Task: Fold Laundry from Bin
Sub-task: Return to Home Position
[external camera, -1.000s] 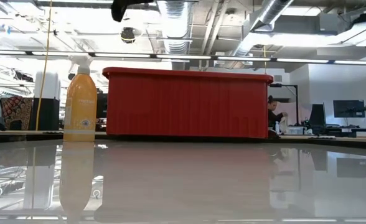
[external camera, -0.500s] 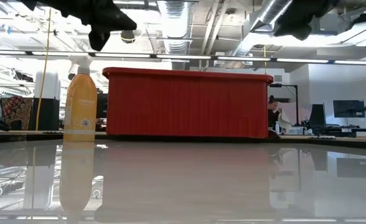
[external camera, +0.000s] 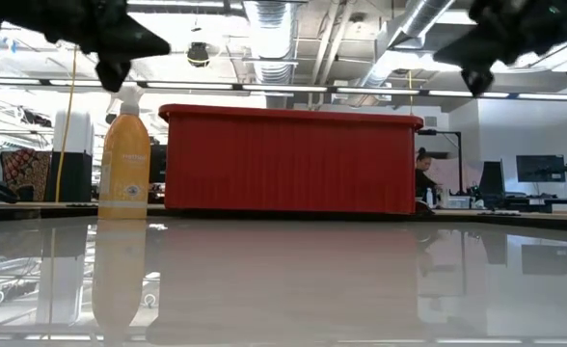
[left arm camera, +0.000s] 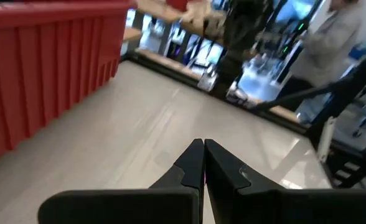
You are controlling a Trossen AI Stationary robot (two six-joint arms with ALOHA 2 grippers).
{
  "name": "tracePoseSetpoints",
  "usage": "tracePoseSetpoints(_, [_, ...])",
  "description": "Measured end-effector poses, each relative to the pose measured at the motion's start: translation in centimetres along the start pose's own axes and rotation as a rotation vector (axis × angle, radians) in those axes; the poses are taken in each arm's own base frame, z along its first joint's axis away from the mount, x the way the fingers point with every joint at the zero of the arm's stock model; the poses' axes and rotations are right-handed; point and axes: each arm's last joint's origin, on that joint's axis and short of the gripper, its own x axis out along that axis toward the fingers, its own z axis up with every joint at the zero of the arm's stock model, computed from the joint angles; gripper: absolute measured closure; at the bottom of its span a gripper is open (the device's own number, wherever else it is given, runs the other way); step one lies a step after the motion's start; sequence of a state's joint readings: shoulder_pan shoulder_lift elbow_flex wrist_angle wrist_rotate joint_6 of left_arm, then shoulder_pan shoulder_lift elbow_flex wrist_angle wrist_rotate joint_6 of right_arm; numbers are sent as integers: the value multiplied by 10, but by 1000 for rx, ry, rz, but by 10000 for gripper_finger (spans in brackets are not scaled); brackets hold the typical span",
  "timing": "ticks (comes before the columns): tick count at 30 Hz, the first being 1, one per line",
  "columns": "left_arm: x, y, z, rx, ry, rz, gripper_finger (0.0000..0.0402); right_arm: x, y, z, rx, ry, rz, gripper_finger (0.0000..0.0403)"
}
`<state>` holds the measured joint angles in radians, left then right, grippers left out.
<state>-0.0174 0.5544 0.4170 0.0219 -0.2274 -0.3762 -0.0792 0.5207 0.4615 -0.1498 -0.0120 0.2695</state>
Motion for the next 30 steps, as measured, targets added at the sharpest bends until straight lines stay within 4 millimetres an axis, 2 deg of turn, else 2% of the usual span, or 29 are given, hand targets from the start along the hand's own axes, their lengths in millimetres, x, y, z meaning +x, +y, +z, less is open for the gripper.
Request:
tracePoseSetpoints(2, [-10, 4, -5, -15, -34, -16, 401, -7, -4, -13, 24, -45, 5, 388])
tracePoseSetpoints(8, [-33, 16, -18, -47, -137, -38, 401, -20, -16, -45, 79, -138, -32, 381])
tracePoseSetpoints(15, [-48, 26, -31, -70, -244, -43, 401, -27, -23, -68, 90, -216, -43, 387])
tracePoseSetpoints(21, [-46, 34, -49, -120, -264, -22, 401, -25, -26, -82, 105, -203, -45, 385])
tracePoseSetpoints(25, [-43, 33, -52, -127, -336, -80, 401, -20, -28, -87, 100, -220, -39, 385])
tracePoseSetpoints(30, [-38, 37, -63, -116, -355, -73, 401, -16, -29, -93, 79, -238, 0, 384])
